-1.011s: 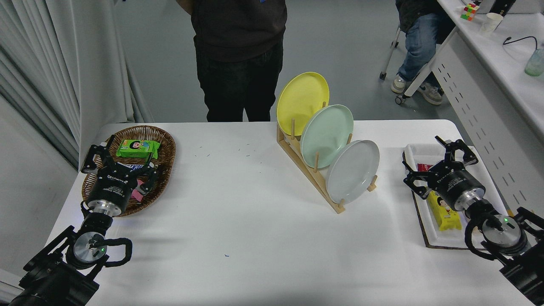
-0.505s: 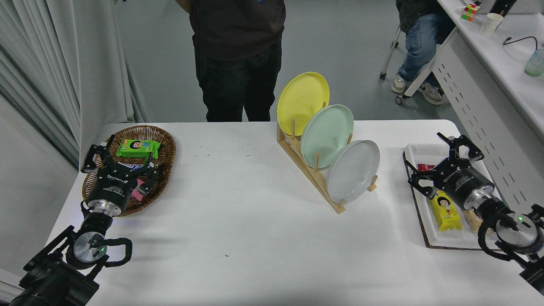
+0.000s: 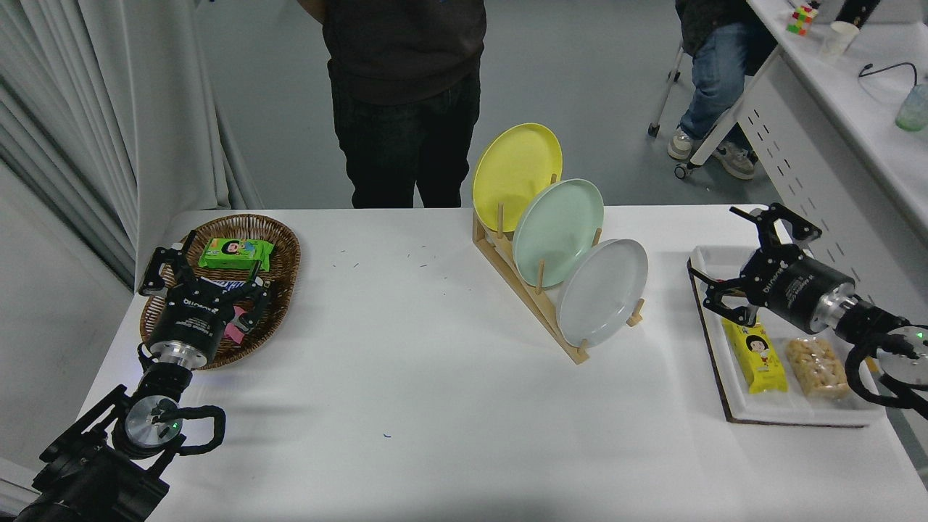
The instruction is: Place the plate on the table
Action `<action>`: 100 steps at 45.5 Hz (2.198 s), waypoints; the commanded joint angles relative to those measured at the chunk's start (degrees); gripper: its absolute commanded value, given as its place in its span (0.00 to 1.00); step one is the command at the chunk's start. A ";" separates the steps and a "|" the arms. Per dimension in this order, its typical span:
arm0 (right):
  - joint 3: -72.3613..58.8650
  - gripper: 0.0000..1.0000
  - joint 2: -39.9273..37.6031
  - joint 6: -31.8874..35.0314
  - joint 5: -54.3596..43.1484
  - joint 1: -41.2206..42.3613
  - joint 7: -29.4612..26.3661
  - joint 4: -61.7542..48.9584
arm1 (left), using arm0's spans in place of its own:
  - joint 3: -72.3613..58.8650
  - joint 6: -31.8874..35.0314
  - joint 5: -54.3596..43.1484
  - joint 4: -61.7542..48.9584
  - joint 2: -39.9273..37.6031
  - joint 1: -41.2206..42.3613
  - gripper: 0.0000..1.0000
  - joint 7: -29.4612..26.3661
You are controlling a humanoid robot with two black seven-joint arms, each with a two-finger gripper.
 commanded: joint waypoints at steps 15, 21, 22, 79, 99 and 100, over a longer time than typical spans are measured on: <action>-2.24 0.99 -2.44 -0.39 -5.78 8.58 -12.41 2.35 | 0.00 0.00 -0.01 0.00 0.01 -0.04 0.98 0.00; -14.26 0.95 -2.88 -2.49 -3.94 15.78 -12.14 2.35 | 0.00 0.00 -0.01 0.00 0.01 0.05 0.98 0.00; -16.81 0.95 -2.79 -3.37 -3.24 17.62 -12.06 2.44 | 0.00 0.00 -0.01 0.00 0.01 -0.04 0.98 0.00; -30.37 1.00 5.47 -7.33 2.31 31.53 -12.41 1.74 | 0.00 0.00 -0.01 0.00 0.01 -0.04 0.98 0.00; -38.28 1.00 7.41 -15.51 1.78 36.19 -13.28 1.30 | 0.00 0.00 -0.01 0.00 -0.08 -0.04 0.98 0.00; -38.72 1.00 7.49 -15.42 1.69 36.36 -13.63 1.38 | 0.00 0.00 -0.01 0.00 0.00 -0.04 0.98 0.00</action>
